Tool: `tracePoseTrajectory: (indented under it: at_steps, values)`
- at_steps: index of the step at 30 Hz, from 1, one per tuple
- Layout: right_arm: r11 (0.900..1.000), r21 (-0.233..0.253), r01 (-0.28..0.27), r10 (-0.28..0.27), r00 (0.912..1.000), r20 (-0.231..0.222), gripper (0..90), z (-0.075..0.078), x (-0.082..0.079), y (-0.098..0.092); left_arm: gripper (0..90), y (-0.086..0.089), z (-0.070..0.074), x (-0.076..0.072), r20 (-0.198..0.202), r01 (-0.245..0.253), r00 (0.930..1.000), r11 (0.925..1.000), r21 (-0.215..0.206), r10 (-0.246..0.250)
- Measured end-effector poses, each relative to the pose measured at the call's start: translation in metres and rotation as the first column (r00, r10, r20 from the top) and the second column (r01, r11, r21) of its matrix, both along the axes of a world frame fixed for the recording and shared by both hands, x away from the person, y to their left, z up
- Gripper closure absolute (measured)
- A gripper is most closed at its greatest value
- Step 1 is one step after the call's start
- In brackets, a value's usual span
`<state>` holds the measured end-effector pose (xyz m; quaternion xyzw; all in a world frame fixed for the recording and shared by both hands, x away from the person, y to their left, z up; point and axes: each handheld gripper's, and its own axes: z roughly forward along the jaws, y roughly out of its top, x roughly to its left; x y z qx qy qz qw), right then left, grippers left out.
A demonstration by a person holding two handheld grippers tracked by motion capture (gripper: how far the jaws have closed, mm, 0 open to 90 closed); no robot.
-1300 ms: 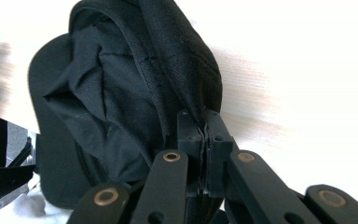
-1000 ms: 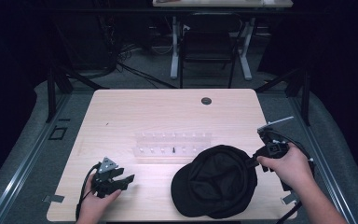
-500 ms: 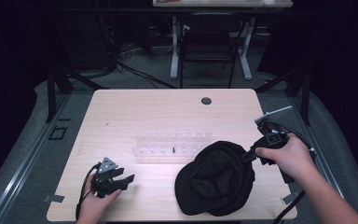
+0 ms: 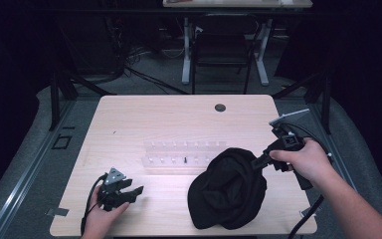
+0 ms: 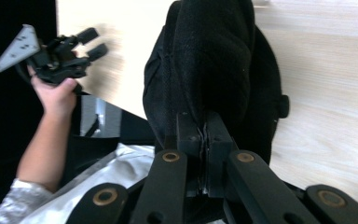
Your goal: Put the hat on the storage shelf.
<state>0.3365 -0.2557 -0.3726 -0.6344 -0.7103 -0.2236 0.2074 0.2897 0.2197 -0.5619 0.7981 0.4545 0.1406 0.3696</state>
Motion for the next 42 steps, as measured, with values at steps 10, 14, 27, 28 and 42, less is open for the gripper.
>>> tracePoseTrajectory:
  at_steps: [10, 14, 27, 28, 42]
  values:
    - [0.993, 0.116, 0.002, 0.002, 0.9996, -0.029, 88.1, 0.004, 0.002, 0.002, 45.0, -0.001, 0.000, 0.000, -0.002, 0.001, 1.0000, 1.0000, -0.001, -0.001]
    - [0.985, 0.171, 0.025, -0.019, 0.9991, -0.036, 88.1, 0.009, 0.002, 0.006, 45.0, -0.001, 0.000, 0.000, -0.003, 0.003, 1.0000, 1.0000, 0.000, -0.003]
    - [0.956, 0.292, 0.023, -0.021, 0.9997, -0.012, 88.1, 0.015, 0.007, 0.008, 45.0, -0.001, -0.001, 0.001, 0.006, -0.003, 1.0000, 1.0000, -0.006, 0.003]
    - [0.954, 0.300, 0.020, -0.018, 0.9998, -0.008, 88.1, 0.016, 0.007, 0.008, 45.0, -0.001, -0.001, 0.001, 0.006, -0.002, 1.0000, 1.0000, -0.005, 0.002]
    - [0.910, 0.412, 0.038, -0.060, 0.9973, 0.041, 88.0, 0.037, 0.012, 0.005, 44.3, 0.000, -0.001, 0.001, -0.002, -0.002, 1.0000, 1.0000, -0.004, 0.002]
